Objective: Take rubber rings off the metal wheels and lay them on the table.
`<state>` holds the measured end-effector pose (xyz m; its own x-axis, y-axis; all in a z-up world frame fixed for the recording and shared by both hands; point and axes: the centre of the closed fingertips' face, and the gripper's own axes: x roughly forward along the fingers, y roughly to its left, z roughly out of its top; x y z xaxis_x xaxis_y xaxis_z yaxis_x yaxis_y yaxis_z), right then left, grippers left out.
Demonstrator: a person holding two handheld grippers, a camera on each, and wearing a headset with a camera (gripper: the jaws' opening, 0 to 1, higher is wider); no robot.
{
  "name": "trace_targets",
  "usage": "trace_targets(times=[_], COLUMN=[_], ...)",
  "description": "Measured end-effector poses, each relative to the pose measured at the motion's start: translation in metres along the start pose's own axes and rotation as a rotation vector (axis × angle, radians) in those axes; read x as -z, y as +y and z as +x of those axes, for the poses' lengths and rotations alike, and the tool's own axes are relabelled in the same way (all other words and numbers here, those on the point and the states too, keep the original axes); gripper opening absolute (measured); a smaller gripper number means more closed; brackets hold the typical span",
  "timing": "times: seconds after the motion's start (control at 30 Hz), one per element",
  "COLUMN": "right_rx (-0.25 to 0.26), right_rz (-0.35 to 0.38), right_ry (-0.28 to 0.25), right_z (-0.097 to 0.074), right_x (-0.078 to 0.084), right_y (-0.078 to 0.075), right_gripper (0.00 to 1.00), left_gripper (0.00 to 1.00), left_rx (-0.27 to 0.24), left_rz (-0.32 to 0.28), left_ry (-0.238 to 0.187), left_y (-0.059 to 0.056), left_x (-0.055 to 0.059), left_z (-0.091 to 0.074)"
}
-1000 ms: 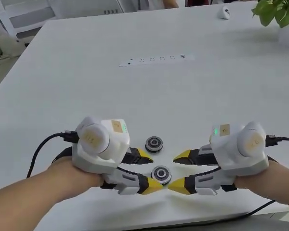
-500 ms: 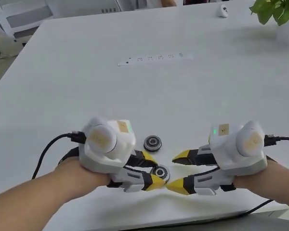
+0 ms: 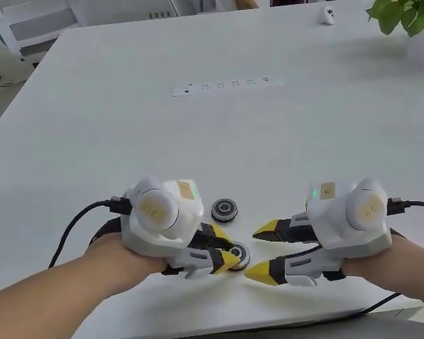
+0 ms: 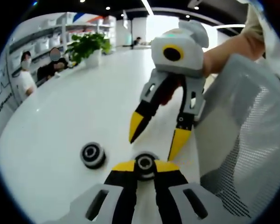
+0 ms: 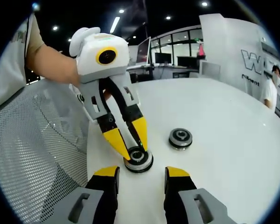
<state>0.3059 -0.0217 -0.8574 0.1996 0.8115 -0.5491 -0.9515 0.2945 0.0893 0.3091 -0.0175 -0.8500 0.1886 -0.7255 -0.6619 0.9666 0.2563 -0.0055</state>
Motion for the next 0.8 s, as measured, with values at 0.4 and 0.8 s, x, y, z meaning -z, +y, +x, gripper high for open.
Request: trace_targets(times=[0.4, 0.8], right_rx=[-0.018, -0.051], right_rz=[-0.027, -0.049], right_ry=[0.01, 0.026], right_z=[0.004, 0.013], right_x=[0.002, 0.003], right_y=[0.004, 0.009], right_gripper=[0.31, 0.29], left_gripper=[0.14, 0.14], left_rx=[-0.023, -0.029], left_rz=[0.008, -0.003], left_ry=[-0.008, -0.018], left_y=[0.0, 0.0], left_x=[0.001, 0.001], left_z=[-0.001, -0.001])
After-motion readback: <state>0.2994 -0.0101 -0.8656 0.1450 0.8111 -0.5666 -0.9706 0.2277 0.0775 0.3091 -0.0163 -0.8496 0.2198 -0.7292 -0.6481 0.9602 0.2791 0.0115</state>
